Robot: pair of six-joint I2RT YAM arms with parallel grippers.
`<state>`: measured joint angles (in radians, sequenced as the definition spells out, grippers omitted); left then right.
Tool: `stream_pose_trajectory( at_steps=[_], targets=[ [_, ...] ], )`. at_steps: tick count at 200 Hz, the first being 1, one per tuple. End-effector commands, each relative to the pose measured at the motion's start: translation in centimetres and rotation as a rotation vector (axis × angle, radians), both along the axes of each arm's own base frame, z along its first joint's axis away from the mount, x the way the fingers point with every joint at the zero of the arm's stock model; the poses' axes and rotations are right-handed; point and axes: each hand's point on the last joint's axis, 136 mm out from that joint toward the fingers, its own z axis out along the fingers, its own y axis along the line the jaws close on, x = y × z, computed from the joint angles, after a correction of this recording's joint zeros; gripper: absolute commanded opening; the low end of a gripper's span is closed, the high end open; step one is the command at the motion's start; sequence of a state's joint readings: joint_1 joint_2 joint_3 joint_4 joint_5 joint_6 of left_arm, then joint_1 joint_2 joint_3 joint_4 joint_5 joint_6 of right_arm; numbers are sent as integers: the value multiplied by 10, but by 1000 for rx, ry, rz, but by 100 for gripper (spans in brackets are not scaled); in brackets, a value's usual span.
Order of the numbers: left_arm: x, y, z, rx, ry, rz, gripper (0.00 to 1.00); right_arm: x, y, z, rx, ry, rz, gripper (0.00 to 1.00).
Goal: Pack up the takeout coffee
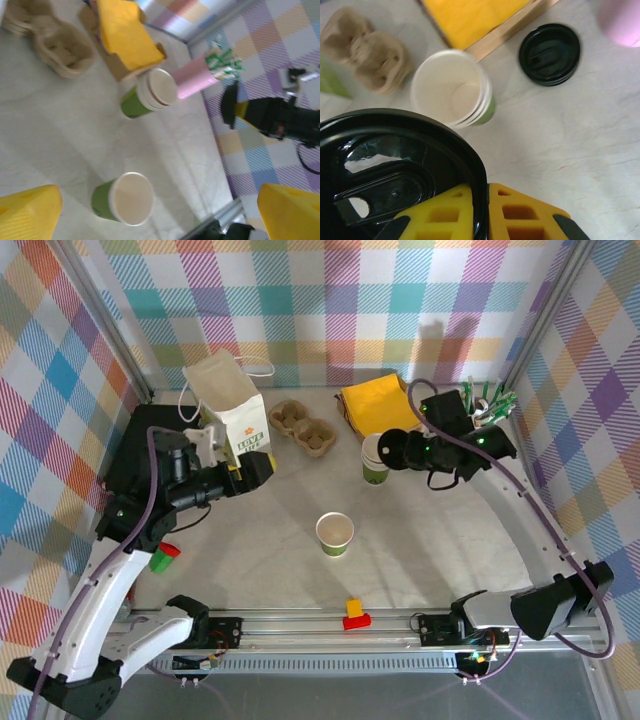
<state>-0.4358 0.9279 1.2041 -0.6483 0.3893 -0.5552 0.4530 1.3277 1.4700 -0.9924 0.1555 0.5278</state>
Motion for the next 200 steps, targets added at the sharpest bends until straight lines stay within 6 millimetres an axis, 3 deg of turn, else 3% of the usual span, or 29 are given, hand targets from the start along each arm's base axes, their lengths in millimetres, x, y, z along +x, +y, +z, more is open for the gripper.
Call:
stream_pose_trajectory(
  at_steps=[1,39,84,157,200],
  targets=[
    [0,-25,16,-37,-30,-63,100,-23,24,-9,44,65,32,13],
    [1,-61,-6,-28,37,-162,99,-41,69,-18,73,95,116,13],
    [2,-87,-37,-13,129,-232,94,-51,101,-28,70,127,176,13],
    [10,-99,-73,11,212,-231,84,-56,122,-26,69,130,219,13],
    [13,-102,-87,17,247,-229,71,-58,126,-22,75,124,229,13]
  ],
)
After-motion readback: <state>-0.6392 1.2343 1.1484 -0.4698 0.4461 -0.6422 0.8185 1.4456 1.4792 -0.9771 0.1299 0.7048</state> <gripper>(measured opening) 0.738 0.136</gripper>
